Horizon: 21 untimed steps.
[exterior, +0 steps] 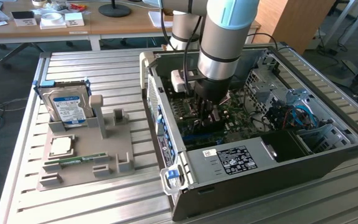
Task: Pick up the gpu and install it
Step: 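Insert the gpu into the slot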
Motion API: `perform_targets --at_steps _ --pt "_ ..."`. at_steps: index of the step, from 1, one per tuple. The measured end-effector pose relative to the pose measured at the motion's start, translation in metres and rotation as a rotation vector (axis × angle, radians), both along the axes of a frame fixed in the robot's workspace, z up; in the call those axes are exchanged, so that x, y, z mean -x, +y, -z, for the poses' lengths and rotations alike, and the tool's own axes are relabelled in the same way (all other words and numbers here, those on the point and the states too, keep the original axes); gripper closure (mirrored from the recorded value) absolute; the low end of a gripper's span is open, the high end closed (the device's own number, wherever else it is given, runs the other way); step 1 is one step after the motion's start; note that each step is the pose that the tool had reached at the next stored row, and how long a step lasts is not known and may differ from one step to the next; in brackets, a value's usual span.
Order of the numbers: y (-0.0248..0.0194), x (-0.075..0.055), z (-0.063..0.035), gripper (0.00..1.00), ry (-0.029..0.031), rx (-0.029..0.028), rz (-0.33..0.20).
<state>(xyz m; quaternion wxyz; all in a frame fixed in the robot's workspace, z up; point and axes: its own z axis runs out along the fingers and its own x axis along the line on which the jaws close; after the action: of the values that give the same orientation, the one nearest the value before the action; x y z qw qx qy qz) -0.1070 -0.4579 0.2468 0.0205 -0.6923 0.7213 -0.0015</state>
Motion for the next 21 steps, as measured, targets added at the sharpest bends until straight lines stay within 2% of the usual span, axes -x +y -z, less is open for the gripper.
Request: perform_targets --at_steps 21 --pt "-0.0005 0.0015 0.0041 0.71 0.0001 -0.0001 0.000"
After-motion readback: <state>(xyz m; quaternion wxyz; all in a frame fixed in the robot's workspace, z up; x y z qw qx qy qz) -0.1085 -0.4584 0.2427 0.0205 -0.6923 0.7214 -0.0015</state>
